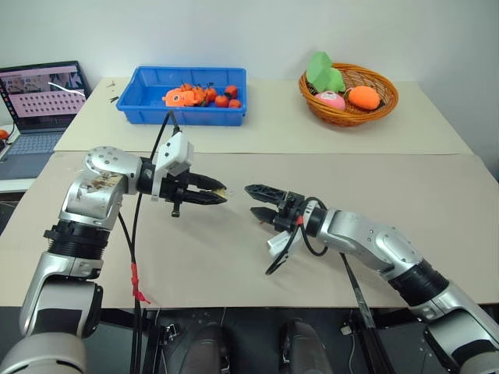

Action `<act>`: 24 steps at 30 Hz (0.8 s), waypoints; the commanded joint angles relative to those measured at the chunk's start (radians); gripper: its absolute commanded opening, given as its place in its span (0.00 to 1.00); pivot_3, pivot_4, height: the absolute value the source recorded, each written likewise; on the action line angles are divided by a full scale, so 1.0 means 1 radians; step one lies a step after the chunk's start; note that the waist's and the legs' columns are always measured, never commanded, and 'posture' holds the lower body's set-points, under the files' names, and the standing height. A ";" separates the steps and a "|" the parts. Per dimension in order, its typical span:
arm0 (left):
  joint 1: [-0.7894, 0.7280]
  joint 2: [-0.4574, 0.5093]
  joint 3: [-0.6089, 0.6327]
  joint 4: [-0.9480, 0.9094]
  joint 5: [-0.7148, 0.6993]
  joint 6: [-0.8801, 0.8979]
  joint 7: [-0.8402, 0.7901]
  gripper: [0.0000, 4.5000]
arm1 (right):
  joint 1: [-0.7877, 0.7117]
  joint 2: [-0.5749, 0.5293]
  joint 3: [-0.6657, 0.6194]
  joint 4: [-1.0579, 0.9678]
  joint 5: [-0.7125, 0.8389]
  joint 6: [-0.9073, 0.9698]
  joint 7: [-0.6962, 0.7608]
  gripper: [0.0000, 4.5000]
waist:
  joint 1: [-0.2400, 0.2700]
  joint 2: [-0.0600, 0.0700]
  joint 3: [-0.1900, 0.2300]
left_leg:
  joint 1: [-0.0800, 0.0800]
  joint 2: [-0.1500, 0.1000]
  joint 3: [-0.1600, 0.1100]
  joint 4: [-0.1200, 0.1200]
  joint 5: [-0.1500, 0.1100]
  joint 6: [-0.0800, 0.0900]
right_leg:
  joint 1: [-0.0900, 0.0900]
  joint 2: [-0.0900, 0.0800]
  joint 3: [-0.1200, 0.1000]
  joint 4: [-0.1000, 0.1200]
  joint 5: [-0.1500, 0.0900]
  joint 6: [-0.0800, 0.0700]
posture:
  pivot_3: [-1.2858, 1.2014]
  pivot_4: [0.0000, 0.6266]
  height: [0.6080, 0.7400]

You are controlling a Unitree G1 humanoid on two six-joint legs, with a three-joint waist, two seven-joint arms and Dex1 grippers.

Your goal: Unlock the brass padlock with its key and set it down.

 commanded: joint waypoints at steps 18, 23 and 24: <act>-0.030 0.007 -0.013 -0.012 0.012 -0.025 -0.024 0.19 | -0.088 0.049 -0.068 0.047 -0.014 -0.083 -0.020 0.92 | -0.011 0.000 0.000 | 0.000 0.000 0.000 0.000 0.000 0.000 | 0.000 0.000 0.000 0.001 0.001 -0.003 | 0.52 0.24 0.43; -0.030 0.002 -0.014 -0.007 0.015 -0.025 -0.027 0.19 | -0.098 0.052 -0.077 0.028 -0.004 -0.090 0.001 0.92 | -0.011 0.000 0.000 | 0.000 0.000 0.000 0.000 0.000 0.000 | 0.000 0.000 0.000 0.001 0.002 -0.003 | 0.52 0.24 0.43; -0.030 0.001 -0.014 -0.004 0.016 -0.027 -0.028 0.19 | -0.097 0.053 -0.078 0.023 -0.001 -0.091 0.007 0.92 | -0.011 0.000 0.000 | 0.000 0.000 0.000 0.000 0.000 0.000 | 0.000 0.000 0.000 0.001 0.002 -0.004 | 0.52 0.24 0.43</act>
